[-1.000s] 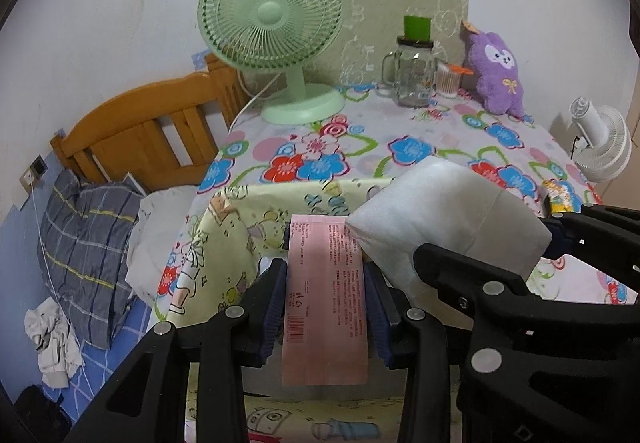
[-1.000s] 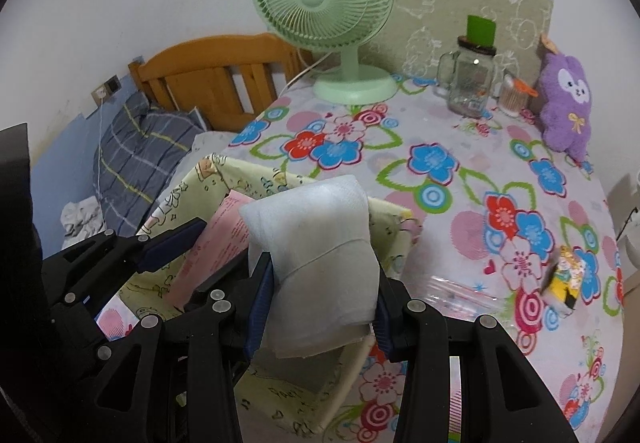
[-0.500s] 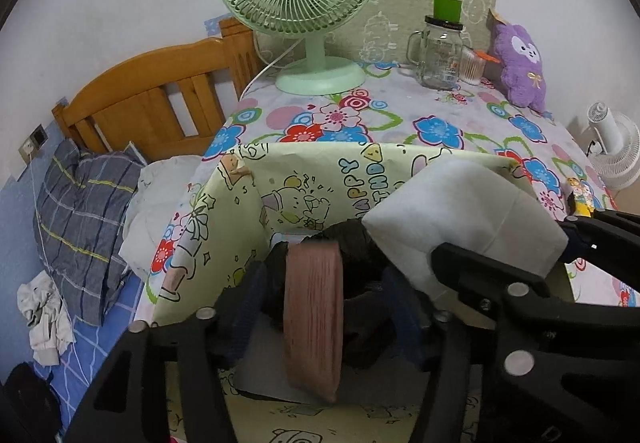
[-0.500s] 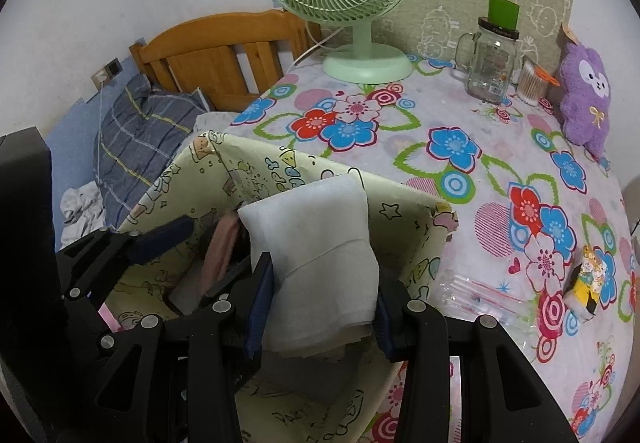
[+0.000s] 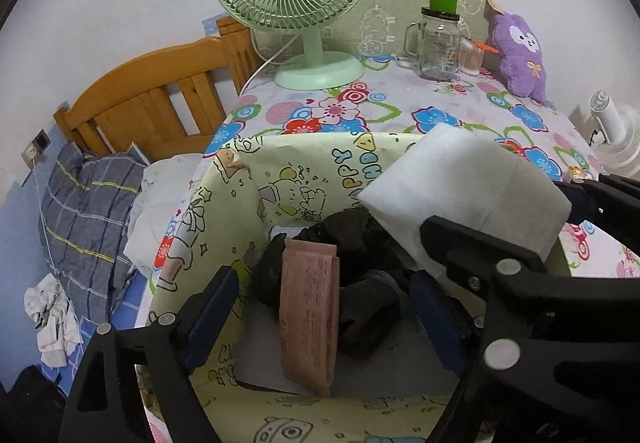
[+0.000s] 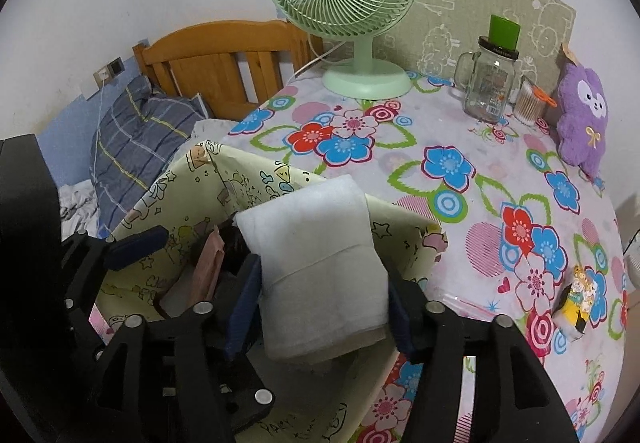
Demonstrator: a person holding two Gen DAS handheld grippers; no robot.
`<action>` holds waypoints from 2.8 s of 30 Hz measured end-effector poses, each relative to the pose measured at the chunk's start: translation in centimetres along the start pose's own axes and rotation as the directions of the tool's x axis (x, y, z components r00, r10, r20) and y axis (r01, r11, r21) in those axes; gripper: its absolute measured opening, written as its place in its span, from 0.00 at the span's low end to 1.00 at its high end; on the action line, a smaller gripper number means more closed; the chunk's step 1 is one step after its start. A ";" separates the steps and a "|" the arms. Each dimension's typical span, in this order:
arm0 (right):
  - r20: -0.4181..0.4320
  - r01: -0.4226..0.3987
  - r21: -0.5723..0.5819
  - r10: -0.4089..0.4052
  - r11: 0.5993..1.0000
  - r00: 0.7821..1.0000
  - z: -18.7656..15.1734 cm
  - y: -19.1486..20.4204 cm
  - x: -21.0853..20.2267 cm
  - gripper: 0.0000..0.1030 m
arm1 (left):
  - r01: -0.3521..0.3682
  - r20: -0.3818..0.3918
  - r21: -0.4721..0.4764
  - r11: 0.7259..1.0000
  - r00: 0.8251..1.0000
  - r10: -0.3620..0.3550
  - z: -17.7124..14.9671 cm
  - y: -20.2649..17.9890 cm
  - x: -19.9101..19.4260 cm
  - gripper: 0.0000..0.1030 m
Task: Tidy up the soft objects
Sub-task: 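Lower the pink packet and white towel into the box and open both grippers, then withdraw both open grippers from the yellow box toward the table items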
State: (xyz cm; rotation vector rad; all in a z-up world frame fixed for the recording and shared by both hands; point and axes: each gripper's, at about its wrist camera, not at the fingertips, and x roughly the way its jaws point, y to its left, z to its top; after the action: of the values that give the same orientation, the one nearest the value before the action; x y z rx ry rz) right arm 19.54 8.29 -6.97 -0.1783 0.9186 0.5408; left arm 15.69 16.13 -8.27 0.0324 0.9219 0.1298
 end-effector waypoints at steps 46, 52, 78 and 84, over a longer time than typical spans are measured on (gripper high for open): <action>0.187 0.065 0.038 -0.071 0.997 0.980 -4.5 -3.9 -12.4 0.83 | 0.081 0.199 0.074 0.994 0.976 -0.094 -0.8 -7.7 -10.0 0.97; 0.204 0.076 0.065 -0.088 0.995 0.975 -5.4 -5.1 -13.9 0.83 | 0.089 0.211 0.098 0.991 0.971 -0.108 -0.9 -9.4 -10.9 0.97; 0.227 0.159 0.189 -0.200 0.969 0.953 -9.3 -11.3 -18.1 0.83 | 0.138 0.265 0.193 0.971 0.946 -0.187 -1.5 -16.2 -13.1 1.00; 0.222 0.167 0.225 -0.217 0.960 0.950 -10.1 -13.2 -17.8 0.83 | 0.151 0.260 0.203 0.967 0.944 -0.202 -1.4 -17.7 -12.4 1.00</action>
State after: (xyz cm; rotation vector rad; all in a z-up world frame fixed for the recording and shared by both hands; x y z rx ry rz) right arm 10.53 -13.25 0.01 -0.0139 0.6997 0.2763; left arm 8.86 -3.04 -0.79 0.1325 0.6471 -0.1254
